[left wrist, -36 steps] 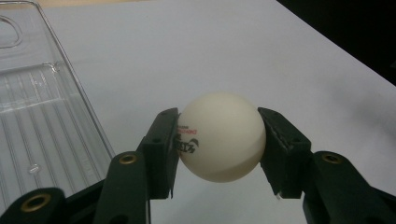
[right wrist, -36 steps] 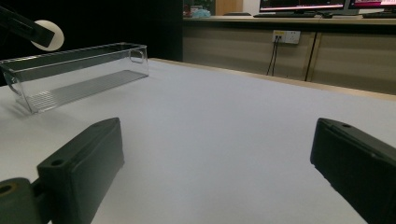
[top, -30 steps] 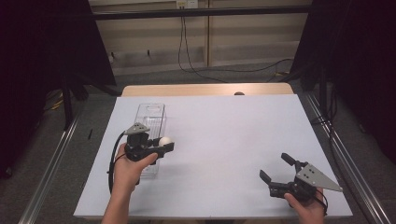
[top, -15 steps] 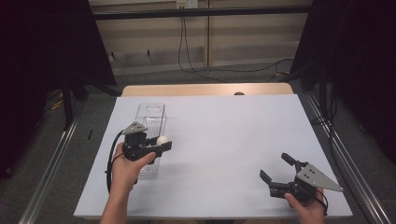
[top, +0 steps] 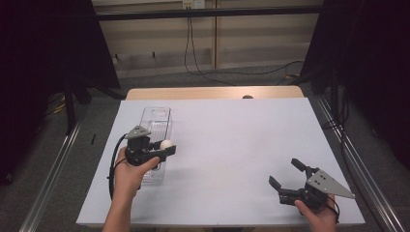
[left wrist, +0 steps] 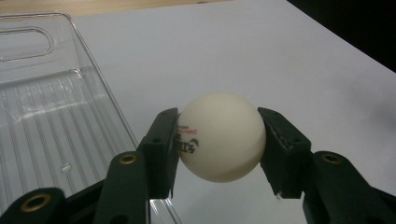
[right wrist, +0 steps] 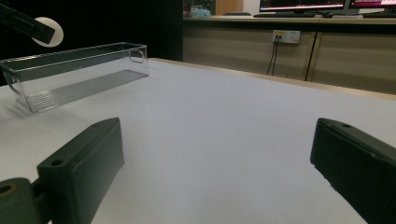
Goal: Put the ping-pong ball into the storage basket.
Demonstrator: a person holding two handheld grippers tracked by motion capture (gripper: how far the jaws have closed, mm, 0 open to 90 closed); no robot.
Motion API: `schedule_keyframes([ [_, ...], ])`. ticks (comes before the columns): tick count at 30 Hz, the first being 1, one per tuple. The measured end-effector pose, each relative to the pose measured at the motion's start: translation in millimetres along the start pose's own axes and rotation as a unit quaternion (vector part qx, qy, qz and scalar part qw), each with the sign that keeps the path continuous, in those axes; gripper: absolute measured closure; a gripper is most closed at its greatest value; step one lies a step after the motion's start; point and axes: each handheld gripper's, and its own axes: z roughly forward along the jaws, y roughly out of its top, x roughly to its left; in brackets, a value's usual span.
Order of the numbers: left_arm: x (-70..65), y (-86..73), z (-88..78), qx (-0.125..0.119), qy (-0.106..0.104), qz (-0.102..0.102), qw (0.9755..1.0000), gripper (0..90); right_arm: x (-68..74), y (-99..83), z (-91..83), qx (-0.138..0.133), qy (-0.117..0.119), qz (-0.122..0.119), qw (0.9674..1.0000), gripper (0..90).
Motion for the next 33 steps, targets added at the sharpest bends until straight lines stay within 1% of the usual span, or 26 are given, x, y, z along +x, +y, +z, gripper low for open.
schedule_keyframes([
  [2,0.5,0.0,-0.5,0.001,0.001,0.000,1.0000,51.1,0.1,0.2,0.1,-0.001,-0.001,0.001,1.0000,2.2],
  [3,0.1,-0.1,-0.2,-0.001,0.002,-0.003,1.0000,51.1,0.1,0.2,0.1,-0.001,-0.001,0.001,1.0000,2.2],
  [4,0.8,0.0,-0.5,0.000,0.003,-0.001,1.0000,51.1,-0.1,0.0,0.0,0.000,0.000,-0.001,1.0000,2.2],
  [8,0.7,0.2,-0.6,-0.002,0.006,-0.003,1.0000,51.1,0.1,0.2,-0.2,-0.001,-0.002,0.003,1.0000,2.3],
  [10,0.8,0.5,-0.6,-0.001,0.006,-0.002,1.0000,51.1,-0.2,0.1,-0.2,-0.001,0.000,0.000,1.0000,2.3],
  [11,0.4,0.5,-0.5,-0.003,0.008,-0.006,0.9999,51.1,-0.3,0.2,-0.3,-0.001,-0.001,0.000,1.0000,2.3],
  [14,2.9,0.9,-2.2,-0.001,0.004,-0.003,1.0000,51.1,-0.2,0.3,-0.4,-0.001,-0.001,0.000,1.0000,2.3],
  [15,2.9,0.9,-2.6,-0.001,0.008,-0.004,1.0000,51.1,-0.3,0.3,-0.4,-0.001,-0.001,0.000,1.0000,2.3],
  [17,3.2,0.9,-2.9,0.000,0.009,-0.003,1.0000,51.1,-0.2,0.1,-0.4,0.000,-0.001,0.001,1.0000,2.3],
  [19,2.3,0.7,-2.0,-0.005,0.011,-0.009,0.9999,51.1,-0.2,0.1,-0.2,0.000,0.000,0.000,1.0000,2.3],
  [20,3.4,0.8,-2.3,0.000,0.012,-0.004,0.9999,51.1,-0.2,0.0,-0.2,0.000,0.000,-0.001,1.0000,2.3],
  [21,4.3,0.7,-2.3,0.001,0.007,-0.004,1.0000,51.1,0.1,0.1,0.0,-0.001,-0.001,0.001,1.0000,2.3],
  [28,5.7,0.4,-2.4,-0.004,0.008,-0.009,0.9999,51.1,-0.2,0.0,-0.3,0.000,0.000,0.000,1.0000,2.3],
  [29,6.5,0.6,-3.1,0.001,0.010,-0.003,0.9999,51.1,-0.2,0.0,-0.2,0.000,0.000,0.000,1.0000,2.3],
  [33,7.8,0.4,-3.4,0.001,0.009,-0.004,0.9999,51.1,-0.2,-0.2,0.0,0.001,-0.001,-0.001,1.0000,2.3],
])
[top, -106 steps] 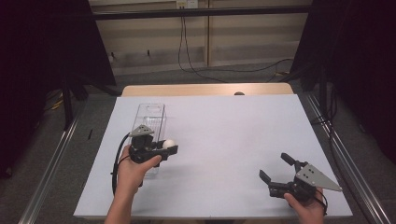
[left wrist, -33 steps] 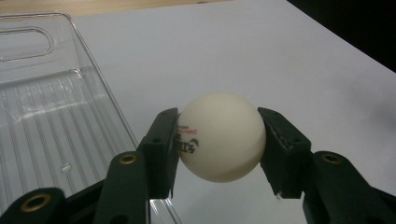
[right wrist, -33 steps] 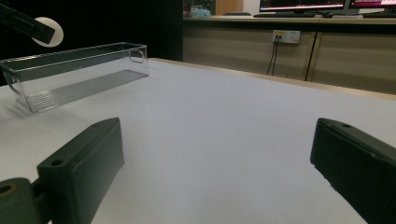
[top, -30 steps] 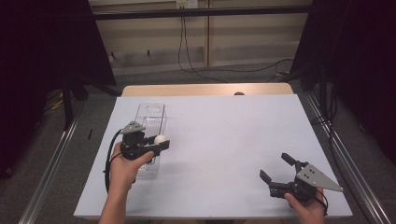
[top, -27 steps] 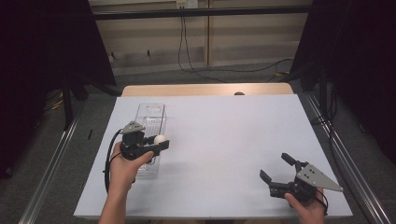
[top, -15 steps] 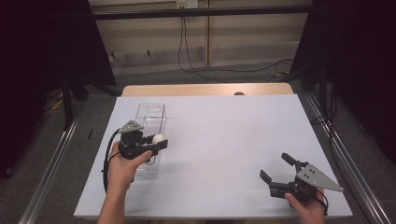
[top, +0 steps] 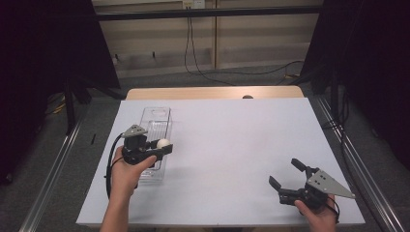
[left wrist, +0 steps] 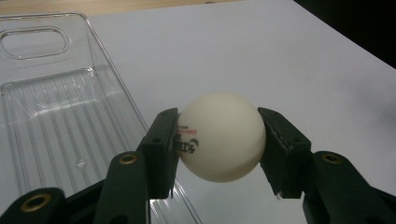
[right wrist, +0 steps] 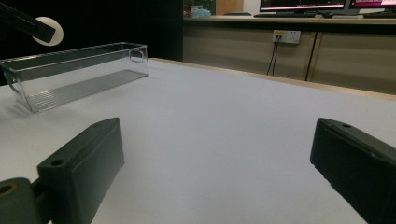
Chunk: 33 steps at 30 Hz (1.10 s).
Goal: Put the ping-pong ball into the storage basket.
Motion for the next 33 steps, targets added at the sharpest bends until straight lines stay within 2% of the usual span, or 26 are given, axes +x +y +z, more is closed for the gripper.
schedule_keyframes([
  [20,5.6,-1.7,-1.1,-0.004,0.008,-0.012,0.9999,51.1,-0.7,0.2,-0.6,-0.002,-0.003,0.001,1.0000,2.3],
  [23,6.4,-1.4,-2.1,-0.001,0.010,-0.007,0.9999,51.1,-0.7,0.2,-0.7,-0.001,-0.001,-0.001,1.0000,2.3],
  [33,7.2,-1.6,-3.0,-0.002,0.015,-0.009,0.9998,51.1,-0.6,0.3,-0.8,-0.001,-0.001,0.000,1.0000,2.3],
])
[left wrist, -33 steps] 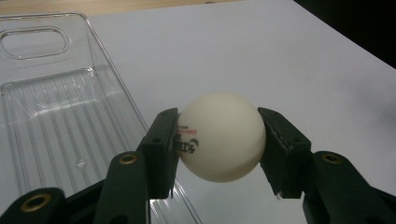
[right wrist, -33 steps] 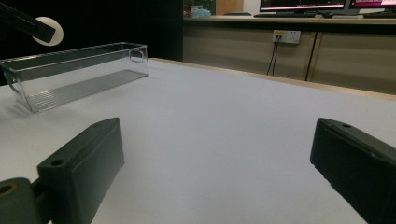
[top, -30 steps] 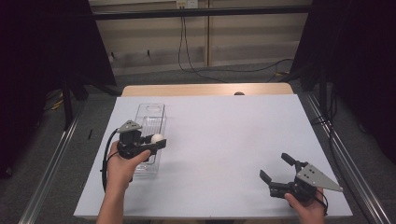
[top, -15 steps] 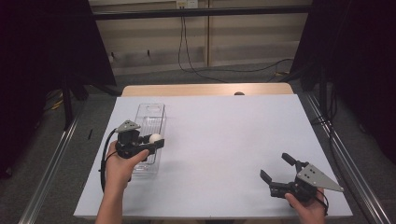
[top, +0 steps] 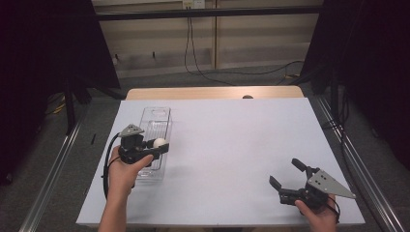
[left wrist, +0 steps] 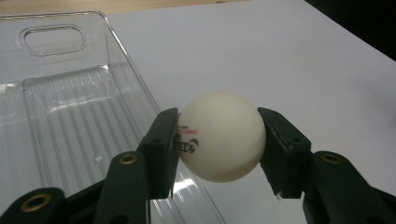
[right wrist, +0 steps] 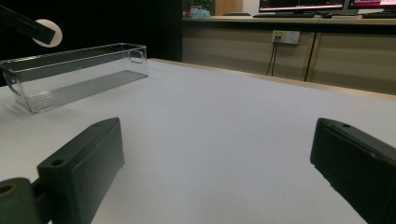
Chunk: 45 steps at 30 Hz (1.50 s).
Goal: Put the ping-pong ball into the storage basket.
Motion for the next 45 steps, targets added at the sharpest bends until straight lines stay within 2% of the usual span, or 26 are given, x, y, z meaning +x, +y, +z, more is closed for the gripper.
schedule_keyframes([
  [9,1.6,-0.1,-0.8,-0.003,0.005,-0.002,1.0000,51.1,0.1,0.1,-0.2,0.000,0.000,0.000,1.0000,2.3],
  [12,2.9,0.1,-1.2,-0.003,0.001,-0.001,1.0000,51.1,0.1,0.1,-0.2,-0.001,0.000,0.002,1.0000,2.3],
  [19,4.5,-0.1,-1.9,-0.003,0.010,-0.002,0.9999,51.1,0.0,0.1,-0.2,-0.001,0.000,0.001,1.0000,2.3],
  [23,5.6,-0.1,-2.2,-0.003,0.007,-0.002,1.0000,51.1,-0.1,0.1,-0.2,-0.002,0.000,0.001,1.0000,2.3],
  [41,10.1,-1.0,-3.9,0.000,0.020,-0.003,0.9998,51.1,-0.3,0.5,-1.2,-0.001,0.003,0.003,1.0000,2.3],
  [42,9.5,-1.1,-3.5,-0.004,0.023,-0.009,0.9997,51.1,-0.3,0.5,-1.2,-0.001,0.003,0.002,1.0000,2.3],
  [45,10.6,-1.4,-3.8,-0.006,0.022,-0.011,0.9997,51.1,-0.3,0.6,-1.4,0.000,0.004,0.003,1.0000,2.3],
])
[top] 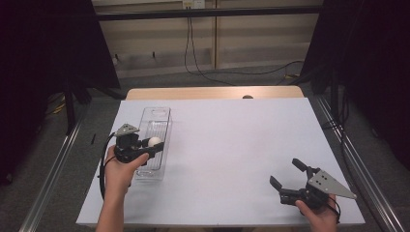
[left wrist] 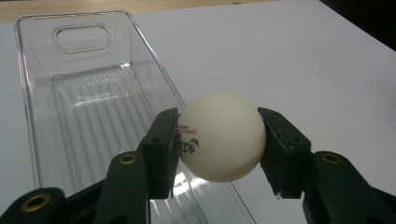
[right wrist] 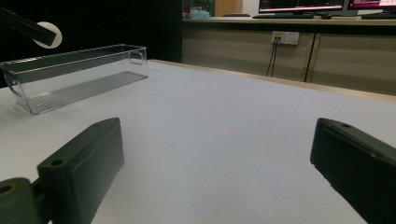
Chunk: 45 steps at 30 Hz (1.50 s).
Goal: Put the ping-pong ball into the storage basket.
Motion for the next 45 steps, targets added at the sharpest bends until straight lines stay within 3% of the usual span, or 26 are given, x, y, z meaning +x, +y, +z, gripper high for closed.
schedule_keyframes([
  [6,2.8,0.0,-0.9,0.006,0.003,0.008,0.9999,51.1,0.1,0.0,0.0,0.000,0.000,0.000,1.0000,2.3],
  [10,4.0,-0.6,-0.7,0.001,0.008,0.000,1.0000,51.1,0.0,-0.2,0.2,0.000,0.000,0.000,1.0000,2.3],
  [45,11.5,-3.1,0.5,0.008,0.035,0.003,0.9993,51.1,-0.1,0.0,0.1,-0.004,-0.007,0.003,1.0000,2.3],
])
